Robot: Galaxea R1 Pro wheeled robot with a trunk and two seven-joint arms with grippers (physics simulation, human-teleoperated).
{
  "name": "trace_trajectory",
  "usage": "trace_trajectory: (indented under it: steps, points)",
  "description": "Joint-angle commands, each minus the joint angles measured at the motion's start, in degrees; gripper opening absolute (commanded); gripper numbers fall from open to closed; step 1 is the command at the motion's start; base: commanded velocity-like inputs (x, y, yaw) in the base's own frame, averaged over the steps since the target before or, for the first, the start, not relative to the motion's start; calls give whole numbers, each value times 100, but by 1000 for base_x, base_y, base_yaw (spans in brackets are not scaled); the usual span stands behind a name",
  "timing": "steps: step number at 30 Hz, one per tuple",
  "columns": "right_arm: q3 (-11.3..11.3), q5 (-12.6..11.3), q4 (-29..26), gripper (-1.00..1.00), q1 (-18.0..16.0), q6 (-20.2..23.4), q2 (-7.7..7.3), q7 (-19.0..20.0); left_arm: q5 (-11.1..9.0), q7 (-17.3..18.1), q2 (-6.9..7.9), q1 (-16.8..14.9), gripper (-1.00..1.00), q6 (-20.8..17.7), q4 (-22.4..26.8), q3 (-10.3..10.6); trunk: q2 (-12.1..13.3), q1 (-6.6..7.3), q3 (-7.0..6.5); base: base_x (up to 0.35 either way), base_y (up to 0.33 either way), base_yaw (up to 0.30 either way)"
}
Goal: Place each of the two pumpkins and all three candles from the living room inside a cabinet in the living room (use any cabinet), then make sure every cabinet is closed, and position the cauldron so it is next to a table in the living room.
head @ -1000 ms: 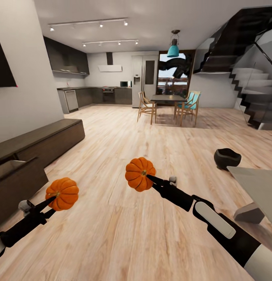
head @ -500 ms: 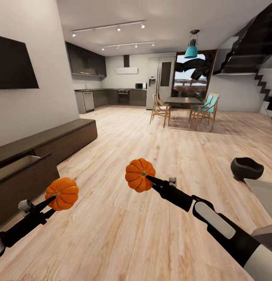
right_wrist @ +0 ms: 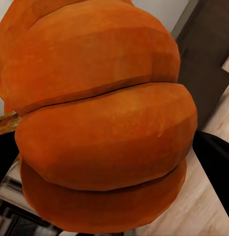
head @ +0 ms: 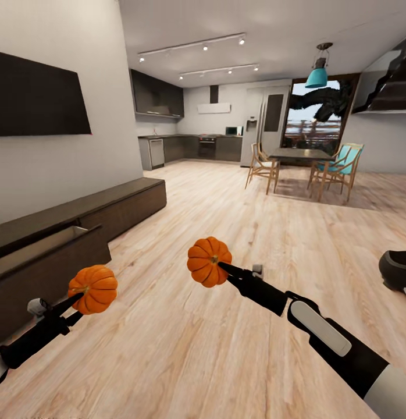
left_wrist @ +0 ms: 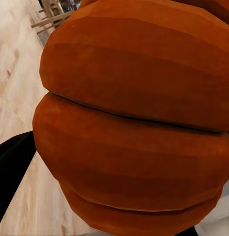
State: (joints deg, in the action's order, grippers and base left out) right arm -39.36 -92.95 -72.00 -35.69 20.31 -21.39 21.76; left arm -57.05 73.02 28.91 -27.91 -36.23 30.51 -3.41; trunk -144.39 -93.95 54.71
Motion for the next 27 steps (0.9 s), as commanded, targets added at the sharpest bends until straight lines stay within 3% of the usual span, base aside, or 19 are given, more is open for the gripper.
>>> trace_trajectory:
  steps: [1, 20, 27]
  points:
    - [-10, -65, -4, -100, -5, 17, -5, 0, -25, 8, 0, -4, -100, -60, -1, -1, -3, 0, 1, 97, 34, 261]
    - [-16, -59, 1, -100, -6, 17, -5, -84, -25, 10, 0, -4, -100, -60, -1, -2, -3, 0, -86, 9, 3, 263]
    - [-19, -57, -1, -100, -6, 17, -2, -322, -25, 10, 0, -4, -100, -60, 5, -2, -3, 0, -118, 194, -126, 265]
